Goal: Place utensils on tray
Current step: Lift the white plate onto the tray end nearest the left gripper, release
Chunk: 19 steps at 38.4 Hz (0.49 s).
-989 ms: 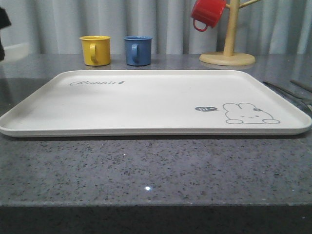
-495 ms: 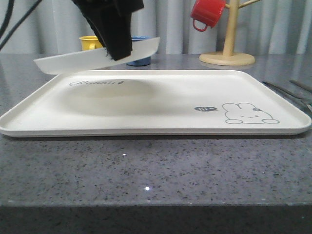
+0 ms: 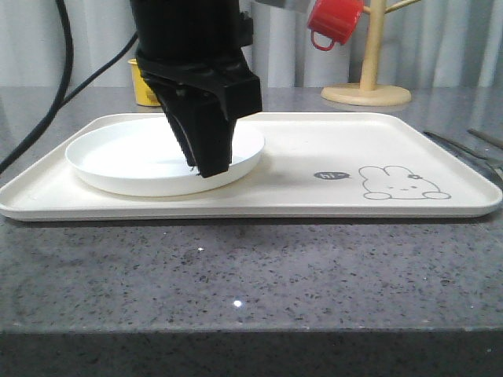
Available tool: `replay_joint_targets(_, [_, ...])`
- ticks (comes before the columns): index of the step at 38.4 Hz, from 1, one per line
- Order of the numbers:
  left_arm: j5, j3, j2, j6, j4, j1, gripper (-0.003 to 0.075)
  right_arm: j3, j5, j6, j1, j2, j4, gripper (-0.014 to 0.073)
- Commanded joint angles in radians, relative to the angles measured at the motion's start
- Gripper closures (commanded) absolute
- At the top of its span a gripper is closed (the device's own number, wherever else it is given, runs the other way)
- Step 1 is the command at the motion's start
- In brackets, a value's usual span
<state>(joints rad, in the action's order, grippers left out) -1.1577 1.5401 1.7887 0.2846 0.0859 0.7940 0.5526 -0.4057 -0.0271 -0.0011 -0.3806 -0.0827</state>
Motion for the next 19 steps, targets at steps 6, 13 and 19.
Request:
replay_joint_targets(6, [-0.108, 0.120, -0.058, -0.012, -0.006, -0.006, 0.0363, 0.034, 0.074, 0.012, -0.004, -0.015, 0.009, -0.0060])
replay_joint_targets(13, [-0.108, 0.139, -0.125, -0.012, 0.008, -0.016, 0.0707, 0.034, 0.074, 0.012, -0.004, -0.015, 0.009, -0.0060])
replay_joint_targets(19, [-0.108, 0.122, -0.206, -0.044, -0.007, -0.113, 0.0738, 0.034, 0.074, 0.012, -0.004, -0.015, 0.009, -0.0060])
